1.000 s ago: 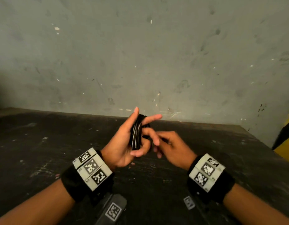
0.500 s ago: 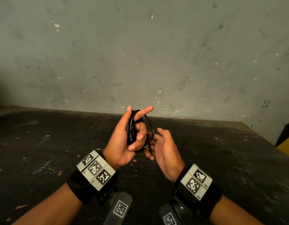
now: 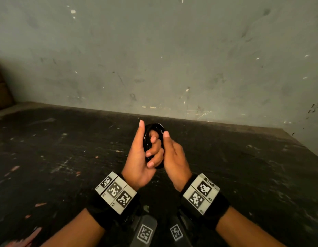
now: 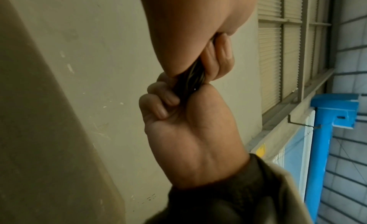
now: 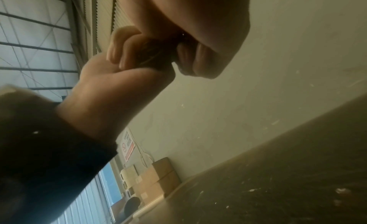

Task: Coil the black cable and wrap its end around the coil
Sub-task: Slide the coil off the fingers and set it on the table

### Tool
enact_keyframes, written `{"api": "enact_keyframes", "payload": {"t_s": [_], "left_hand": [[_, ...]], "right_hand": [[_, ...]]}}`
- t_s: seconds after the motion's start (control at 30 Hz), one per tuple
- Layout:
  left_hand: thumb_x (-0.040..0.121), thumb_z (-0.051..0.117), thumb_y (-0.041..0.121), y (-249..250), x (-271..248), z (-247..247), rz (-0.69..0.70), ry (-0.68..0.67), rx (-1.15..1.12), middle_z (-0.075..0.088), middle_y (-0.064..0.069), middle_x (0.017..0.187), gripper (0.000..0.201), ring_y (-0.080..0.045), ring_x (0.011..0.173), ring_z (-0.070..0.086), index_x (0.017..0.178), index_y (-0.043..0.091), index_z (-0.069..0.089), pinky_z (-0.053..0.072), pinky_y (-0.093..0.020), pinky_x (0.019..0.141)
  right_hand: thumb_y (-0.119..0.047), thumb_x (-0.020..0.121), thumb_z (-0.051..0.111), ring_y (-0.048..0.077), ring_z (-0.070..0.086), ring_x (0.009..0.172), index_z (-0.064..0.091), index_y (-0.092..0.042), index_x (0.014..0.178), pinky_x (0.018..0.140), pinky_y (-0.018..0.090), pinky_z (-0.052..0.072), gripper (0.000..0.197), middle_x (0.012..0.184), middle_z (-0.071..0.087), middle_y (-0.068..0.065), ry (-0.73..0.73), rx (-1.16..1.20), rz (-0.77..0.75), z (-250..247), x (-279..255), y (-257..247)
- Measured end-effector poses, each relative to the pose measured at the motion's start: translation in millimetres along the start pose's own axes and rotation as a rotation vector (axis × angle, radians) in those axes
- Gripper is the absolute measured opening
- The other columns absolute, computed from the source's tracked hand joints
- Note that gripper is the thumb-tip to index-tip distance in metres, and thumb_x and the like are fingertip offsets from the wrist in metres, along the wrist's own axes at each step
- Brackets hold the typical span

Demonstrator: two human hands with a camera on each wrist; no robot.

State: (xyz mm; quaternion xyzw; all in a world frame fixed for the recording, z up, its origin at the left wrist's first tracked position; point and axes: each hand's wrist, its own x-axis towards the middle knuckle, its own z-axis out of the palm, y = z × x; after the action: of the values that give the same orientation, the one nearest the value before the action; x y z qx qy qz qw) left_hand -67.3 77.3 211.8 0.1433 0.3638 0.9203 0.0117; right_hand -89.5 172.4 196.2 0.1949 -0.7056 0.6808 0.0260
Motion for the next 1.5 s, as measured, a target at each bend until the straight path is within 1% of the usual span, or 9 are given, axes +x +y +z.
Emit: {"api": "enact_keyframes", "payload": {"t_s": [0.27,0.47,0.53,0.63,0.73,0.83,1.07,1.37,1.5], "left_hand": [[0.091,0.033,0.057,-1,-10,-8,0.088,0.214,-0.043,0.031,0.006,0.030,0.057,-0.007,0.026,0.031,0.052,0.016,0.039,0.026,-0.016,0.031],[0.091,0.042,0.051,-6,-12,-19,0.180,0.341,-0.097,0.030,0.007,0.028,0.053,-0.006,0.028,0.031,0.051,0.017,0.036,0.032,-0.018,0.034],[0.092,0.041,0.048,-7,-12,-22,0.195,0.357,-0.101,0.031,0.006,0.029,0.053,-0.007,0.028,0.031,0.050,0.016,0.036,0.033,-0.018,0.035],[0.091,0.043,0.049,-7,-13,-30,0.148,0.366,-0.022,0.046,-0.001,0.045,0.050,-0.013,0.049,0.047,0.057,0.012,0.048,0.047,-0.025,0.059],[0.089,0.052,0.044,-3,-17,-43,0.074,0.461,0.156,0.059,-0.006,0.073,0.039,-0.015,0.067,0.059,0.093,0.008,0.066,0.048,-0.033,0.078],[0.089,0.054,0.039,10,-21,-57,-0.015,0.523,0.392,0.065,-0.003,0.064,0.031,-0.015,0.061,0.065,0.086,0.012,0.069,0.051,-0.030,0.069],[0.095,0.040,0.042,22,-41,-99,-0.219,0.500,1.132,0.060,-0.003,0.053,0.050,-0.010,0.046,0.056,0.063,0.012,0.062,0.047,-0.027,0.057],[0.096,0.044,0.031,23,-120,-167,-0.140,0.783,1.083,0.046,0.002,0.048,0.044,-0.009,0.041,0.043,0.054,0.016,0.053,0.034,-0.027,0.047],[0.096,0.044,0.031,46,-149,-185,-0.248,0.720,1.145,0.048,0.004,0.042,0.045,-0.011,0.039,0.046,0.055,0.015,0.054,0.039,-0.029,0.049]], "right_hand": [[-0.044,0.097,0.028,0.031,0.061,0.070,0.060,0.004,0.080,0.068,0.040,0.049,0.060,0.072,0.062,0.025,0.088,-0.090,-0.040,21,5,10],[-0.034,0.098,0.034,0.003,0.046,0.053,0.048,-0.019,0.060,0.054,0.022,0.039,0.043,0.057,0.047,-0.005,0.119,-0.169,-0.121,28,9,16],[-0.034,0.097,0.035,0.004,0.047,0.054,0.048,-0.018,0.063,0.058,0.025,0.041,0.040,0.058,0.048,-0.005,0.103,-0.197,-0.133,31,9,18],[-0.034,0.097,0.036,0.017,0.057,0.063,0.054,-0.009,0.071,0.064,0.038,0.047,0.041,0.064,0.057,0.004,0.085,-0.240,-0.140,30,10,23],[-0.035,0.096,0.036,0.022,0.059,0.062,0.055,-0.008,0.073,0.059,0.039,0.047,0.041,0.065,0.059,0.009,0.081,-0.333,-0.185,21,15,29],[-0.037,0.096,0.036,0.020,0.054,0.054,0.046,-0.021,0.067,0.053,0.042,0.047,0.035,0.058,0.051,0.000,-0.044,-0.487,-0.212,15,16,34],[-0.043,0.095,0.031,0.034,0.060,0.069,0.048,-0.011,0.089,0.060,0.048,0.047,0.037,0.075,0.063,0.013,-0.441,-0.781,-0.302,49,-7,64],[-0.044,0.094,0.039,0.028,0.061,0.072,0.047,-0.014,0.094,0.061,0.040,0.045,0.032,0.081,0.064,0.009,-0.748,-0.646,-0.145,117,-41,90],[-0.039,0.095,0.039,0.034,0.058,0.073,0.044,-0.009,0.097,0.058,0.039,0.039,0.030,0.084,0.062,0.016,-0.857,-0.667,-0.126,148,-48,98]]}}
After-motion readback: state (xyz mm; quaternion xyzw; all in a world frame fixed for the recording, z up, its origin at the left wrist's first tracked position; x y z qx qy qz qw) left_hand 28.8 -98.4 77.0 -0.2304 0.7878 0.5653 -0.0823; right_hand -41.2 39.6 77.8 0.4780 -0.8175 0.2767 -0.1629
